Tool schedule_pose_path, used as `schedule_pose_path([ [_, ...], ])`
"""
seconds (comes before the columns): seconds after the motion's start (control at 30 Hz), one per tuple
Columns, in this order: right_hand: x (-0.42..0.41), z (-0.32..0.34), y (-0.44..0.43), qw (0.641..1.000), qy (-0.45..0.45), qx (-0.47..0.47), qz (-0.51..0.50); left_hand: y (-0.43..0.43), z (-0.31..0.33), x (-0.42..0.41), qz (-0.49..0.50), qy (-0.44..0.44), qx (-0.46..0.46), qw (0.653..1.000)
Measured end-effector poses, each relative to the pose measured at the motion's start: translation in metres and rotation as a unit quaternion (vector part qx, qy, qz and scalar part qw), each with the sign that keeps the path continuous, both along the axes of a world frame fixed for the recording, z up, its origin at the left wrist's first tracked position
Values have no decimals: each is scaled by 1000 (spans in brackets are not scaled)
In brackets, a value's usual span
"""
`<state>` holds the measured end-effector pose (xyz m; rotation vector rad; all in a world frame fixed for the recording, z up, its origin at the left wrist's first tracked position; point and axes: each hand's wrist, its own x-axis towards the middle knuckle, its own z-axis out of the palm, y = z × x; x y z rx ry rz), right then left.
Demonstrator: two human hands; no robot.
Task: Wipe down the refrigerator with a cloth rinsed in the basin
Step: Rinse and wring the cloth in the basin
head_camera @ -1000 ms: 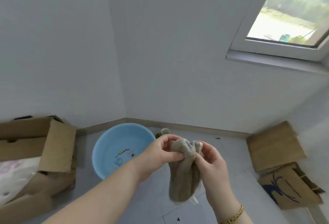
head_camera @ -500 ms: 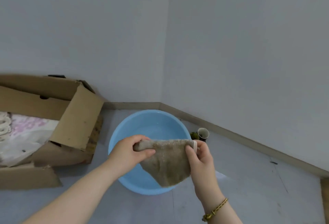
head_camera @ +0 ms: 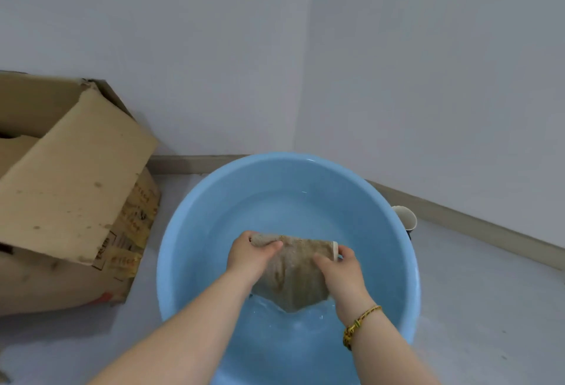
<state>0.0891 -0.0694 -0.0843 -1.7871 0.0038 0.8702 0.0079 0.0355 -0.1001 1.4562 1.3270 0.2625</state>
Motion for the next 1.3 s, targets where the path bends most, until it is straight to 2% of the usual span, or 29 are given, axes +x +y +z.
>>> schedule_pose_path([
  [0.07, 1, -26, 10, 999, -25, -26, 27, 5, -26, 5, -13, 36, 34, 999],
  [0.17, 6, -56, 19, 985, -96, -114, 84, 10, -50, 4, -50, 93, 46, 993],
  [0.23, 7, -67, 24, 958, -150, -196, 146, 16, -60, 4, -91, 146, 57, 983],
  [0.33, 4, -73, 27, 895, -209, -311, 240, 19, -68, 1, -131, 205, 65, 968],
  [0.4, 2, -79, 30, 876, -216, -343, 260, 19, -71, 1, -127, 220, 64, 965],
  [0.47, 1, -83, 34, 873, -215, -357, 253, 21, -74, 2, -104, 203, 52, 972],
  [0.53, 6, -81, 36, 918, -166, -301, 196, 23, -74, 7, -44, 121, 0, 992],
  [0.6, 5, -73, 38, 973, -91, -169, 127, 20, -64, 12, 35, 1, -88, 995],
  [0.67, -3, -55, 37, 993, -68, -62, 67, 14, -51, 18, 83, -84, -134, 984],
  [0.8, -31, -24, 41, 982, -185, 3, 35, 8, -12, 30, 95, -137, -90, 982],
  [0.9, -35, -11, 50, 971, -236, -12, 21, 3, 8, 35, 63, -169, -67, 981],
  [1.07, -23, -5, 57, 974, -223, 16, -27, -6, 17, 32, 33, -186, -17, 982],
  [1.2, -44, -6, 50, 956, -291, 30, 13, 8, 15, 33, 83, -208, -80, 971],
  [1.3, -17, -8, 52, 962, -271, 29, -18, -8, 19, 32, 50, -220, -110, 968],
])
